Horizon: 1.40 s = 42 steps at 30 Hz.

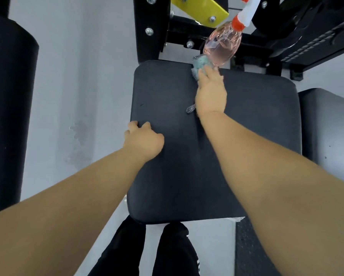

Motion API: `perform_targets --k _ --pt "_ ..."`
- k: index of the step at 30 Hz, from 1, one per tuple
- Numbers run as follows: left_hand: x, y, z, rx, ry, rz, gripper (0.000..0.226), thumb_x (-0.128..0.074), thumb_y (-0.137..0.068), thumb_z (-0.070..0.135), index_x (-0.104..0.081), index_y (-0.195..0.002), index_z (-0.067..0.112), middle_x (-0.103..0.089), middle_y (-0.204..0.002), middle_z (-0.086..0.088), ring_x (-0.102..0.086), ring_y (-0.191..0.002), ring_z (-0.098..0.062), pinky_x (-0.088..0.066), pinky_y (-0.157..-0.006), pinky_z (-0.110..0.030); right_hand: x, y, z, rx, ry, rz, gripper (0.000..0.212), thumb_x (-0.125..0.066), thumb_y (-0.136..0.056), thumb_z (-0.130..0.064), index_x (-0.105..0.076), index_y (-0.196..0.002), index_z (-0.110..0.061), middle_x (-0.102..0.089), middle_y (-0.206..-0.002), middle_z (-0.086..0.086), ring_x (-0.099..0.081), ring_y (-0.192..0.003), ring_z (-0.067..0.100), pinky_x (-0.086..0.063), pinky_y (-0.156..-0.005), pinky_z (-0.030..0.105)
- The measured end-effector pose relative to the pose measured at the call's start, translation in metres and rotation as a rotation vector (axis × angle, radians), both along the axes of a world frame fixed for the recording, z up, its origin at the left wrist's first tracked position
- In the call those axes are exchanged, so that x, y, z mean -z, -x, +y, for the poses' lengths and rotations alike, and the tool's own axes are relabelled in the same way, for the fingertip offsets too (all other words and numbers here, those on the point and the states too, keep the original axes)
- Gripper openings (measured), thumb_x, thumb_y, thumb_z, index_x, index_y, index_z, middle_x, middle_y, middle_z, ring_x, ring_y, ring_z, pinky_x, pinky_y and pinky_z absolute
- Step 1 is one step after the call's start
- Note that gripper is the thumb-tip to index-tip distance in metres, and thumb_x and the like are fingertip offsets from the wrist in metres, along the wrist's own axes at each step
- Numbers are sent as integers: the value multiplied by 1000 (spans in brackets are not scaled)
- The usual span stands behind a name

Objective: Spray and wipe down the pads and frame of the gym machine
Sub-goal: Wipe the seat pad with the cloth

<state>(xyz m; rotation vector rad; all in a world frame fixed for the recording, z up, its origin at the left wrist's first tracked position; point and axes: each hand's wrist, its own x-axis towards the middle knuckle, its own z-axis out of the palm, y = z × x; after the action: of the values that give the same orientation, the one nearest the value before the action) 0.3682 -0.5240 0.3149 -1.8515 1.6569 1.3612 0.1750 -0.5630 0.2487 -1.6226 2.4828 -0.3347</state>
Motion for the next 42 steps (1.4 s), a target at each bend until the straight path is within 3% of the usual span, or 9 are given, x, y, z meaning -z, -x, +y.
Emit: perform_targets --k 6,16,23,28,30,32,34,37,42 --pt "-6 28 29 101 126 54 53 -39 -94 23 -29 -145 18 -23 -143 -6 -24 -129 -28 -30 -100 -33 9 -18 56 -655 68 34 44 -59 -75 11 -65 -116 -5 -65 -116 15 -57 -111 46 -44 -91 57" --pt "-12 82 108 234 170 131 52 -42 -95 29 -30 -144 21 -9 -153 0 -4 -141 -22 -31 -105 -36 -28 105 177 136 141 68 39 -44 -86 8 -63 -118 -3 -56 -130 19 -39 -128 49 -22 -110 46" --pt "-12 86 144 38 269 85 47 -40 -94 20 -35 -140 16 -24 -146 -7 -18 -135 -29 -25 -108 -38 -12 30 239 -537 144 127 39 -54 -72 5 -70 -106 -6 -66 -114 13 -59 -107 44 -41 -91 59" --pt "-2 27 140 -47 212 -135 47 -37 -95 19 -34 -142 15 -25 -147 -10 -24 -133 -33 -27 -107 -41 -16 38 254 72 171 112 48 -52 -68 15 -67 -110 -2 -63 -120 15 -51 -116 49 -26 -101 53" --pt "1 11 133 -169 192 -91 36 -34 -94 14 -45 -128 13 -40 -133 -12 -40 -118 -36 -38 -95 -39 -12 -5 249 76 182 91 47 -44 -68 9 -68 -107 -2 -65 -117 13 -55 -113 45 -31 -100 54" --pt "4 4 128 -304 172 -27 30 -32 -93 10 -50 -117 13 -52 -114 -8 -48 -103 -34 -42 -83 -36 -18 -52 240 -132 114 24 49 -33 -76 0 -66 -112 -4 -63 -122 10 -54 -116 41 -37 -101 53" --pt "4 -4 122 -436 130 -8 41 -32 -93 12 -46 -131 15 -54 -122 -5 -51 -112 -31 -43 -94 -36 -13 -102 235 -524 -96 8 49 -32 -89 -5 -47 -135 -9 -41 -145 5 -31 -137 35 -17 -115 42" --pt "9 -10 121 -424 98 -34 34 -30 -91 9 -55 -113 9 -57 -106 -10 -53 -97 -31 -43 -78 -32 -1 -133 235 -824 -230 2 58 -51 -92 -16 -30 -146 -21 -20 -155 -5 -6 -145 26 3 -116 34" --pt "7 13 138 -317 107 -92 42 -35 -92 20 -51 -130 12 -38 -140 -14 -45 -119 -38 -37 -103 -39 -7 -38 240 -649 -6 59 47 -33 -76 -6 -73 -100 -13 -68 -114 5 -59 -111 38 -44 -94 51"
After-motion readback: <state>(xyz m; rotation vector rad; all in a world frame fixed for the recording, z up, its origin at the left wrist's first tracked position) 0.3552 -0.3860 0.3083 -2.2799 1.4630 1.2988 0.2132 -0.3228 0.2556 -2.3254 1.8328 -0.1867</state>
